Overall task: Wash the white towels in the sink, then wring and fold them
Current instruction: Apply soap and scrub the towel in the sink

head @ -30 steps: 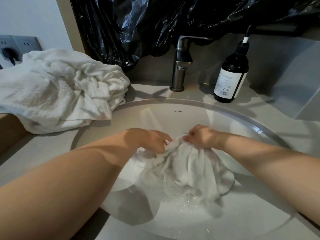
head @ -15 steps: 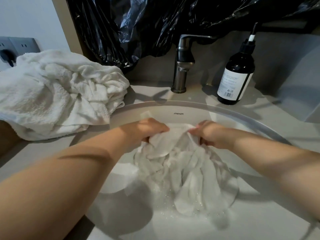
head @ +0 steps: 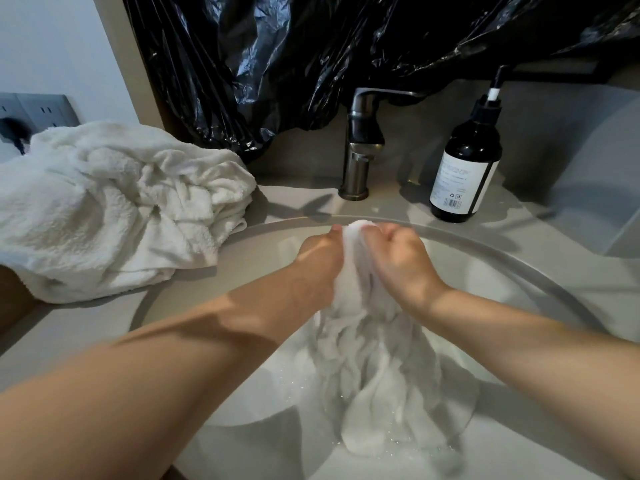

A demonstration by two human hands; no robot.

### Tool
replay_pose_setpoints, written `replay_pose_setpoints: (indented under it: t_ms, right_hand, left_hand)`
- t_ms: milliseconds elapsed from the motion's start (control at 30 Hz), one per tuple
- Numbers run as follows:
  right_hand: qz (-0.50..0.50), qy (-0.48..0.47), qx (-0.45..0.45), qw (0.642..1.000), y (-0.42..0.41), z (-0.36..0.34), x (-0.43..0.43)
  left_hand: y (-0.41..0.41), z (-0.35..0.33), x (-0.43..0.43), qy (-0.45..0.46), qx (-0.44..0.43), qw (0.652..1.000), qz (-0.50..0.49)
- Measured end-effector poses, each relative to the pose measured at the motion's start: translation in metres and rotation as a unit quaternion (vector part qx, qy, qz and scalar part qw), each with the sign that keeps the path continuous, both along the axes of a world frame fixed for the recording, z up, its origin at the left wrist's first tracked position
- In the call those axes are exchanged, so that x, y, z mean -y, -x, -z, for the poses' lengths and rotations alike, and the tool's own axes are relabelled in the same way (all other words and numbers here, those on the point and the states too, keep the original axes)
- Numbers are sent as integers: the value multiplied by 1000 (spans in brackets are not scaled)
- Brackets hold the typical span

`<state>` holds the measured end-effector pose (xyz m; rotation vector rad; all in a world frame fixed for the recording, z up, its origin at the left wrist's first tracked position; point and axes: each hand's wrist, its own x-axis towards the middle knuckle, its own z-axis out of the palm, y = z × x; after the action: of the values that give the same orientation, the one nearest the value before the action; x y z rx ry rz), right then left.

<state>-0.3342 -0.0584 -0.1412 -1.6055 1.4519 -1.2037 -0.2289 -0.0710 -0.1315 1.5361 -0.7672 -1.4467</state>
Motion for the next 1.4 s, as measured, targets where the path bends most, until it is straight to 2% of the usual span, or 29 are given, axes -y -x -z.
replay_pose_setpoints:
  t_ms: [67,133,233,267,300,333,367,400,433,500,567,633,733,833,900,1033,1100,1300,1400]
  right_hand:
    - [-28,6,26,999,-10,-2,-14]
    - [-34,12,5,999,-11,3,-13]
    - [-20,12,-100,995,7,9,9]
    - [-24,-6,-131,991,14,10,16]
    - [-29,-30,-156,987,20,11,22]
    - [-33,-45,-185,981,27,10,25]
    - [-38,-55,-212,975,33,9,27]
    - [-45,-65,-243,967,37,8,27]
    - [-51,-78,-283,955,41,7,28]
    - [-62,-120,-396,908,40,2,21]
    - [-76,-163,-502,846,33,-1,9]
    - [-123,-192,-582,781,21,-2,-5]
    - [-243,-264,-627,691,5,10,-25]
    - [-261,-285,-631,673,-2,26,-33]
    - [-272,-261,-623,685,-1,32,-26]
    - [-297,-226,-539,756,19,24,-6]
    - [-284,-220,-508,783,32,9,-1]
    - [-238,-210,-418,851,48,-19,4]
    - [-222,-218,-384,869,50,-31,2]
  left_hand:
    - [0,2,-1,9,10,1000,5]
    - [0,2,-8,18,-23,999,41]
    - [-7,-1,-15,2,-98,993,65]
    - [-10,-1,-11,-2,-92,994,57]
    - [-13,0,-8,6,-25,997,68]
    - [-18,3,-3,22,109,989,96]
    - [-22,7,2,52,255,957,128]
    - [-28,13,7,95,376,910,149]
    - [-34,17,12,127,453,867,165]
    - [-41,25,18,161,542,797,213]
    - [-40,32,20,177,595,717,317]
    - [-35,42,18,153,625,637,425]
    - [-34,53,10,99,659,548,506]
    - [-32,59,2,110,687,487,528]
    - [-30,58,-2,119,685,474,540]
    - [-39,44,-5,82,639,509,571]
    - [-41,40,-5,62,630,510,582]
    - [-46,24,0,51,619,544,564]
    - [-51,8,0,41,634,550,542]
